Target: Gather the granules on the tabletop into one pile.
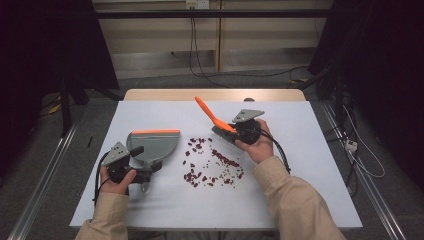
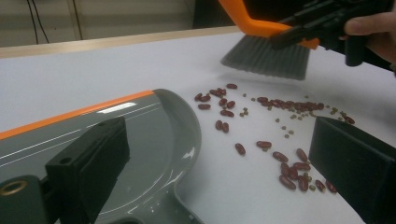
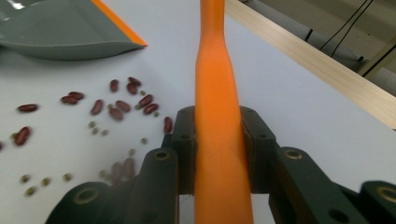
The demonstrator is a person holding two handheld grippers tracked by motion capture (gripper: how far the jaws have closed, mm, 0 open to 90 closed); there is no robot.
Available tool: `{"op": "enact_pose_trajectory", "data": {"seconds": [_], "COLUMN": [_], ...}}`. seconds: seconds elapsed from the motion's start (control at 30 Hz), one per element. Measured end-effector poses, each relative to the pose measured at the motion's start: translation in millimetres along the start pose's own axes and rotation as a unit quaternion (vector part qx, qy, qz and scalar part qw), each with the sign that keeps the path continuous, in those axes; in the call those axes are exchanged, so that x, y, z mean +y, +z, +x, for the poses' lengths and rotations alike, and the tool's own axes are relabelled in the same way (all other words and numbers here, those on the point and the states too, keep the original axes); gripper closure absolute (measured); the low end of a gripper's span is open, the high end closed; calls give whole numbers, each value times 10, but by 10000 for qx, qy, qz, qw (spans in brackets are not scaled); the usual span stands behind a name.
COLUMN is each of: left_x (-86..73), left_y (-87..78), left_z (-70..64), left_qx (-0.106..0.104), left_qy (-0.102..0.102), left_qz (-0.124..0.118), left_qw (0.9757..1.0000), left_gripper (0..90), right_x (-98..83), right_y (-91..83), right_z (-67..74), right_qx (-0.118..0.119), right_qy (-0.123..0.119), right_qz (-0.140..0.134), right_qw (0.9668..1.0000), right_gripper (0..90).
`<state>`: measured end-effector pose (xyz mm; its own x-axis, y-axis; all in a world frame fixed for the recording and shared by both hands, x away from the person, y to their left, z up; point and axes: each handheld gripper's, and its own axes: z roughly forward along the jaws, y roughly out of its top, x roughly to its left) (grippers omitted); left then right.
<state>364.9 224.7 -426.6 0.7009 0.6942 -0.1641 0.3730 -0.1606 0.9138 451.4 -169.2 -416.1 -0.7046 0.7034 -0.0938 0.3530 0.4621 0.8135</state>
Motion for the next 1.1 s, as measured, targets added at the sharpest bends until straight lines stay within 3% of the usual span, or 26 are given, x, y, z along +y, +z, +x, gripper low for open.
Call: {"op": "enact_pose_trajectory", "data": {"seconds": [0.23, 0.33, 0.47, 0.6, 0.67, 0.87, 1.1], "left_x": [-5, -8, -13, -14, -11, -10, -7], "left_y": [-3, 2, 1, -3, -3, 4, 3], "left_z": [25, 28, 26, 29, 25, 15, 6], "left_qx": [19, 24, 29, 45, 46, 26, 29], "left_qy": [-31, -36, -25, -44, -38, -13, -7], "left_qz": [-3, 2, 20, 2, 10, 3, -17], "left_qw": [10000, 10000, 10000, 10000, 10000, 10000, 10000], "left_gripper": [49, 49, 49, 49, 49, 49, 50], "right_x": [80, 111, 94, 115, 112, 62, 13], "right_y": [252, 343, 445, 430, 404, 291, 171], "right_z": [-134, -116, -39, 55, 89, 220, 321], "right_qx": [-101, -94, 93, 240, 497, 732, 1003], "right_qy": [-184, -373, -547, -794, -858, -1112, -1245], "right_qz": [-20, 3, -20, 123, 131, 133, 128], "right_qw": [9998, 9993, 9985, 9965, 9950, 9910, 9871], "right_gripper": [714, 714, 714, 714, 714, 713, 713]}}
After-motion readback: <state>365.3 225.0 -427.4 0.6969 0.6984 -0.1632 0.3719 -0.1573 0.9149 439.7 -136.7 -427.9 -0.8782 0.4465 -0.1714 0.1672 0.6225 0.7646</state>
